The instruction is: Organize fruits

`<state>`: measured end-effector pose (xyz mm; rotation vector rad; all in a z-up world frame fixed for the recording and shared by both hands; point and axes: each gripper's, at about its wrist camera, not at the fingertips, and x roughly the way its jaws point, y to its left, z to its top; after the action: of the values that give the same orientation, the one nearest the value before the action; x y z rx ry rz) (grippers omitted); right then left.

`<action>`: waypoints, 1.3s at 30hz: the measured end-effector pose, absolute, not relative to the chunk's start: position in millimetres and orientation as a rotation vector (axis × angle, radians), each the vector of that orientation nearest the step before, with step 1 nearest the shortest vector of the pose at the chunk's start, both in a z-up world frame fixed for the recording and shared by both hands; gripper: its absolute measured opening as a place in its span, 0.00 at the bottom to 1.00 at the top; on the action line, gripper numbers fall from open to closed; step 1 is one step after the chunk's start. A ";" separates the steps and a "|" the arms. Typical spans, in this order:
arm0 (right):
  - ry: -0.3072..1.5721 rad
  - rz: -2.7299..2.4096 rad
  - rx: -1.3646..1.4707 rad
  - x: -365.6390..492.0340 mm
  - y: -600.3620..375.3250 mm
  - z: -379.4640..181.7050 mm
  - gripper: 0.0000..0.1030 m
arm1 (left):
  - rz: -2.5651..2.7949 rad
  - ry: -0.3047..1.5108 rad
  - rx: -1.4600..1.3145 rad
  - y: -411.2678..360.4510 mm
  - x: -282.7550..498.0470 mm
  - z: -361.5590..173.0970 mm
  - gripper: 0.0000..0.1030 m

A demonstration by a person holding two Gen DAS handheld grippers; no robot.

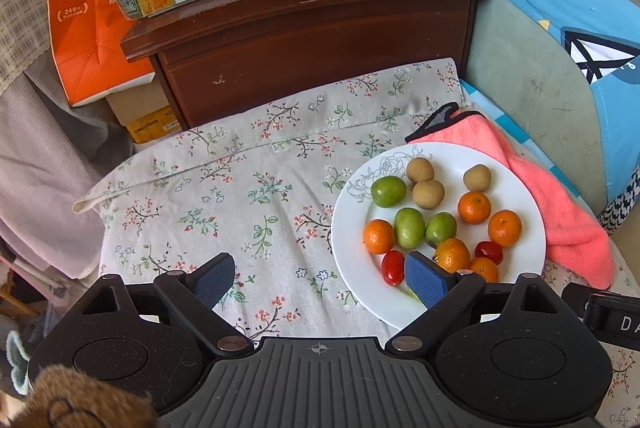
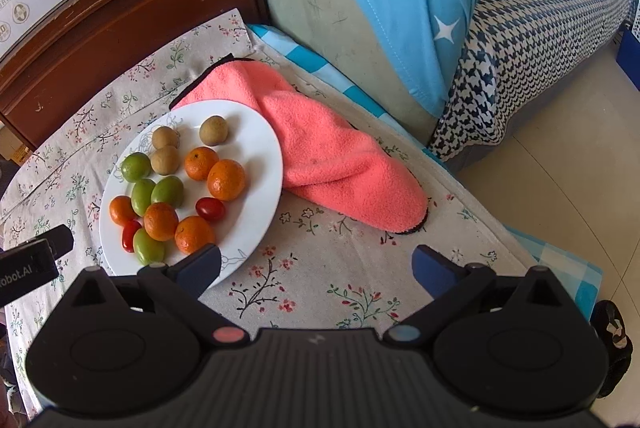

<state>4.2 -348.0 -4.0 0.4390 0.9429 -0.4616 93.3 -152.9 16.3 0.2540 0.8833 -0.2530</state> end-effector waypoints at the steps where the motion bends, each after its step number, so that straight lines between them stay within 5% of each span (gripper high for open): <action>1: 0.940 -0.455 0.444 3.6 -348.0 -3.7 0.98 | -0.250 0.882 0.257 -153.4 91.8 15.7 0.91; 39: 0.871 -0.464 0.224 17.2 -318.0 0.5 0.98 | -0.243 0.873 0.312 -157.9 83.4 11.0 0.91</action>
<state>17.2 -318.0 0.5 0.2245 0.8707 -0.4642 83.4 -157.9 11.0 0.3121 0.8734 -0.2430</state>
